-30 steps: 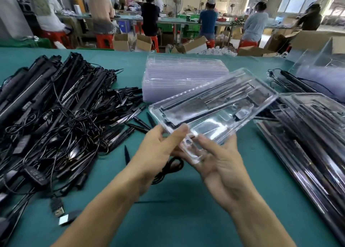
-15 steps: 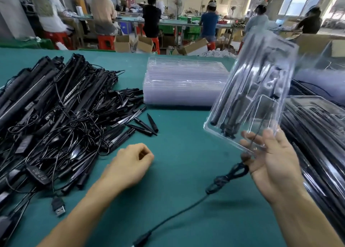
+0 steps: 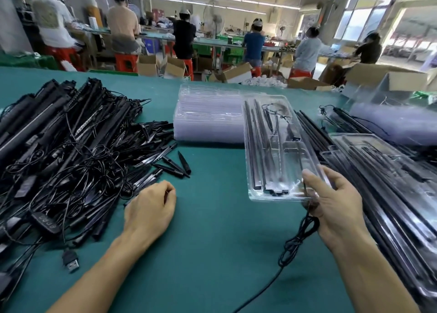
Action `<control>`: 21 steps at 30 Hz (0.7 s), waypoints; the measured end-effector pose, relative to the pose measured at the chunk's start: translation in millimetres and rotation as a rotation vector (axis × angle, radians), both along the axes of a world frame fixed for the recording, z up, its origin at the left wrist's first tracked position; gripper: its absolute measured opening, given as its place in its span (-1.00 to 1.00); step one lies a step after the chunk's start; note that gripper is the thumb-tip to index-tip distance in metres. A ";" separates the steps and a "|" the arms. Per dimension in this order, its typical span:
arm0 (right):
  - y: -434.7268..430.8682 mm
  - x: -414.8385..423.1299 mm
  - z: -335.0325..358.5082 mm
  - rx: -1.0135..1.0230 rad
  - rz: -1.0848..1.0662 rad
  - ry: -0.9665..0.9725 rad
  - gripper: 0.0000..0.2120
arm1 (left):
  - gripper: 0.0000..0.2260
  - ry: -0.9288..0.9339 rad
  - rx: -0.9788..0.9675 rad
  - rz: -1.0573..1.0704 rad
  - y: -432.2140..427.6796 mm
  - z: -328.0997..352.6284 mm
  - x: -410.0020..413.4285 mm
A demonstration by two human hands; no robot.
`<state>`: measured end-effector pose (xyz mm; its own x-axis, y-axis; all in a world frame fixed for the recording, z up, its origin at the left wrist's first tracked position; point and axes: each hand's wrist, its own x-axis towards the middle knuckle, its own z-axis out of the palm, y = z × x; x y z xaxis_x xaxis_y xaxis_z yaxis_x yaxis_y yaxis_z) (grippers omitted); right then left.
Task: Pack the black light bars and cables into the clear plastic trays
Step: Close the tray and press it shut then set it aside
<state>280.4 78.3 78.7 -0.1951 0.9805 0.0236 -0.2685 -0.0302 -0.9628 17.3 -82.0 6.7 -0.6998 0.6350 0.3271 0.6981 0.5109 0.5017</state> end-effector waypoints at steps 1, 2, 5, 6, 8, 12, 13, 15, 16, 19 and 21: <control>0.0 3.5 1.2 0.002 0.004 -0.010 -0.53 | -0.88 -0.007 -0.001 0.005 -0.5 1.0 0.8; 0.1 6.6 1.9 0.003 0.007 -0.022 -0.54 | -0.88 -0.016 -0.003 0.010 -1.4 1.9 1.6; -1.5 13.8 -0.2 -0.010 -0.011 -0.035 -0.59 | -0.86 -0.046 -0.010 0.010 -4.7 4.1 2.8; -2.4 15.6 -2.0 -0.022 -0.016 -0.033 -0.59 | -0.86 -0.053 -0.008 0.008 -5.7 4.7 3.0; -5.1 20.2 -6.0 -0.043 -0.017 -0.027 -0.59 | -0.87 -0.051 -0.005 0.011 -6.7 5.3 3.8; -13.2 34.2 -10.5 -0.057 -0.021 -0.016 -0.57 | -0.88 0.002 -0.010 0.000 -8.0 4.4 6.1; -15.8 38.7 -10.7 -0.060 -0.025 -0.017 -0.56 | -0.89 0.016 -0.012 -0.002 -8.4 3.9 6.9; -18.5 49.9 -11.9 -0.055 -0.040 -0.033 -0.61 | -0.89 0.039 -0.017 -0.004 -8.9 2.8 7.8; -17.8 57.0 -12.4 -0.047 -0.043 -0.034 -0.67 | -0.89 0.048 -0.017 -0.005 -8.9 2.0 7.8; -16.1 80.7 -3.5 -0.036 -0.109 0.001 -0.93 | -0.89 0.073 -0.025 -0.005 -8.3 -0.7 7.0; -9.7 101.7 4.9 -0.051 -0.188 0.058 -0.91 | -0.89 0.084 -0.029 -0.005 -7.2 -2.5 5.6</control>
<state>382.1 68.6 83.5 -0.0081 0.9997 -0.0210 -0.3294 -0.0225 -0.9439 23.0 -89.2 4.2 -0.6676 0.6482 0.3663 0.7396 0.5208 0.4263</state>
